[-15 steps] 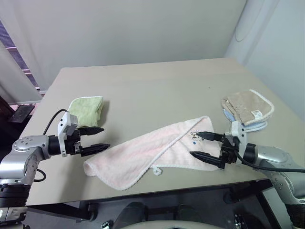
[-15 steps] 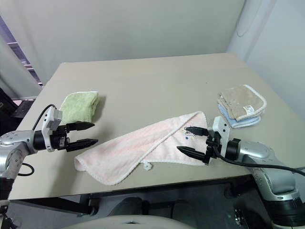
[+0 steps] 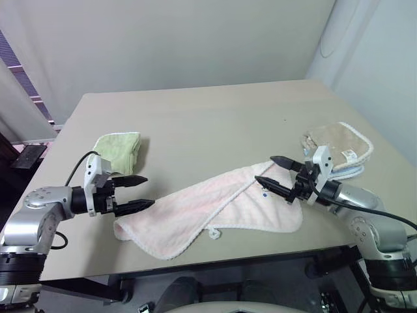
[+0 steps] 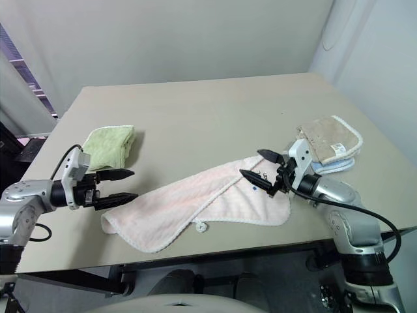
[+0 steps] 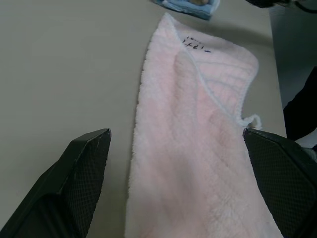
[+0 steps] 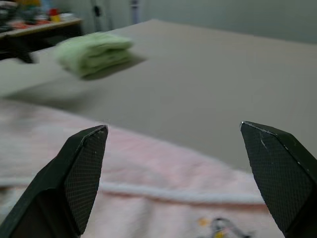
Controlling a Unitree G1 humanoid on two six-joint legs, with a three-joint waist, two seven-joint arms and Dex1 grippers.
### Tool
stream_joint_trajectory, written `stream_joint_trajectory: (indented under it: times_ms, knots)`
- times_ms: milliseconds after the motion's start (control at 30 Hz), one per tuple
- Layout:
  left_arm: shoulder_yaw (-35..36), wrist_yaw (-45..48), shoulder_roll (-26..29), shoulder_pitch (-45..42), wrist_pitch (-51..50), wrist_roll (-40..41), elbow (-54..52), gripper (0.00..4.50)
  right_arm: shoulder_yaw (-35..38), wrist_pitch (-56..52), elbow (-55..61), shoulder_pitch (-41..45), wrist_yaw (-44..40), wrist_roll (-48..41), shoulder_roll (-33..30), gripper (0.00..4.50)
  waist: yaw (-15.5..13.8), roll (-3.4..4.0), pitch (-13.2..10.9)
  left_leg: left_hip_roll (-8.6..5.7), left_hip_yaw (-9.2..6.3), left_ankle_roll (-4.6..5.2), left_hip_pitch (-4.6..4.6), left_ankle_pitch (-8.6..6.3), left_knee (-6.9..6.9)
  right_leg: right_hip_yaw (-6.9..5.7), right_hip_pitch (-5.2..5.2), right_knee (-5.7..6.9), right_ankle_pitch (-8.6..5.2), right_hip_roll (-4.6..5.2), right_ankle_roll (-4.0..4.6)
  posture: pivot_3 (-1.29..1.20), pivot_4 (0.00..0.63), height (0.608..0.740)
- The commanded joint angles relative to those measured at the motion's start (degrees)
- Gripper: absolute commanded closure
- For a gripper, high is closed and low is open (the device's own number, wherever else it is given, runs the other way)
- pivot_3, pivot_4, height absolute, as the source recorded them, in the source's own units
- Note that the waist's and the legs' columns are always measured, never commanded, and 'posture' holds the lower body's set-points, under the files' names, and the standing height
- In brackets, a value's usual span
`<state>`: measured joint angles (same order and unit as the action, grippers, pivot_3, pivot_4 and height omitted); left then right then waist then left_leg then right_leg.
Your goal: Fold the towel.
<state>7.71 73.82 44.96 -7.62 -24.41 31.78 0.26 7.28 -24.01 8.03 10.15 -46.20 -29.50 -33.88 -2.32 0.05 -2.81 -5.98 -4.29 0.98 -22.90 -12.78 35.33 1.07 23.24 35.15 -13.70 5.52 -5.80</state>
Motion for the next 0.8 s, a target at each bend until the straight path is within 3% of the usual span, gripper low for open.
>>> stream_joint_trajectory:
  times_ms: [33, 133, 433, 800]
  knots:
    - [-0.27, -1.47, -0.46, -0.67, -0.44, 0.28, -3.24, 0.00, 1.07, 1.89, -5.11, 3.93, 2.84, 2.79, 0.62, 0.02, 0.05, 0.00, 0.00, 0.00, 0.00, 0.00, 0.01, 0.00, 0.00, 0.00, 0.01, 0.00, 0.00, -0.01, 0.00, 0.00, 0.000, 0.740]
    - [-0.46, -2.38, -0.86, -0.40, -0.65, 0.33, -4.01, 0.00, -1.39, 2.19, -14.40, 9.15, 7.33, 9.13, 0.51, 0.02, 0.14, 0.01, 0.00, 0.00, 0.00, 0.00, 0.07, 0.01, -0.01, 0.03, -0.01, 0.02, 0.01, -0.04, 0.00, 0.00, 0.000, 0.740]
    - [2.89, -5.64, 0.75, 4.76, -4.48, 2.86, -11.38, 0.00, -7.35, 4.90, -31.63, 18.42, 3.72, 17.44, 0.08, 0.02, 0.58, 0.03, -0.02, 0.03, 0.03, 0.00, 0.24, 0.03, -0.11, 0.22, -0.07, 0.10, 0.00, -0.18, 0.01, 0.00, 0.000, 0.740]
    - [5.12, -9.62, 0.14, 9.67, -5.31, 4.37, -16.35, 0.00, -11.03, 16.11, -58.76, 31.09, 2.45, 26.06, 2.42, 0.02, 2.19, 0.06, -0.02, -0.03, 0.03, -0.01, 0.55, 0.03, -0.08, 0.23, -0.39, 0.10, 0.00, -0.26, 0.02, 0.00, 0.000, 0.740]
